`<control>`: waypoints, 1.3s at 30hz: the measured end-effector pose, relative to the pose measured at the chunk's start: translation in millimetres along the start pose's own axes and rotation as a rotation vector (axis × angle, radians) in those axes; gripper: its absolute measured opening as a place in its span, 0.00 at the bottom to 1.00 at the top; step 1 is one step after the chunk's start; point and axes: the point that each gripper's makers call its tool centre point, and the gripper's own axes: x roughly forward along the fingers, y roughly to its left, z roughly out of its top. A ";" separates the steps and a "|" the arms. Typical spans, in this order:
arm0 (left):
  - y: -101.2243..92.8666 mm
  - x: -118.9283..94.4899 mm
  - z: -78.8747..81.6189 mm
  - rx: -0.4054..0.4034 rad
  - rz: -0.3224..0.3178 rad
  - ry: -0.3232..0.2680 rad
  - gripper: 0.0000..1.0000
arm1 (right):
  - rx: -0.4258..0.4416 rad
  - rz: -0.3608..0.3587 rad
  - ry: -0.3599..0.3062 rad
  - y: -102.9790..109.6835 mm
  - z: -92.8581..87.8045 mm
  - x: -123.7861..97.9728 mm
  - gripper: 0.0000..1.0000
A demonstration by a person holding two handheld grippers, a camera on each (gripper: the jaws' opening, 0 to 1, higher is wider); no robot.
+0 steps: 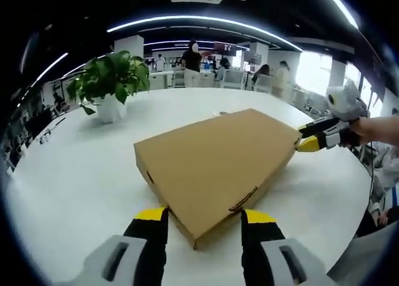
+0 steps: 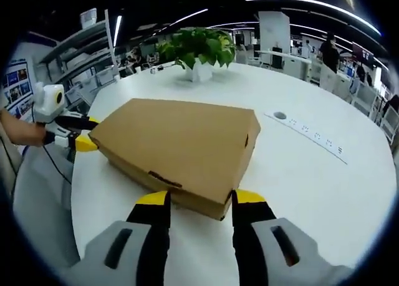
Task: Operate the shoe box by opening the lid, removing the specified soft item, and placing it in the target area until the item is outside and the box remains undamaged.
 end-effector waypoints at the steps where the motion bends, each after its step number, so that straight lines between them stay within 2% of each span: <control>1: 1.4 -0.8 -0.5 0.003 -0.004 0.002 0.47 | 0.012 -0.003 -0.003 2.4 -0.4 -0.4 0.35; 12: 17.7 -7.8 -5.1 0.030 -0.032 0.014 0.47 | 0.058 -0.043 -0.014 25.6 -2.0 1.4 0.36; 14: 20.6 -9.3 -5.9 0.035 -0.043 0.015 0.47 | 0.102 -0.041 -0.030 32.3 -0.2 1.8 0.39; 17: 23.2 -10.1 -6.5 0.039 -0.051 0.017 0.47 | 0.076 -0.063 -0.028 35.2 -2.1 3.1 0.38; 20: 27.4 -11.2 -7.6 0.043 -0.058 0.024 0.47 | 0.094 -0.073 -0.031 38.8 -1.5 3.5 0.37; 27: 37.8 -14.8 -11.8 0.031 -0.084 0.033 0.46 | 0.044 -0.084 -0.006 53.6 -5.6 4.5 0.37; 39: 56.5 -24.0 -18.4 0.059 -0.119 0.051 0.46 | 0.069 -0.111 -0.011 79.0 -8.0 7.3 0.34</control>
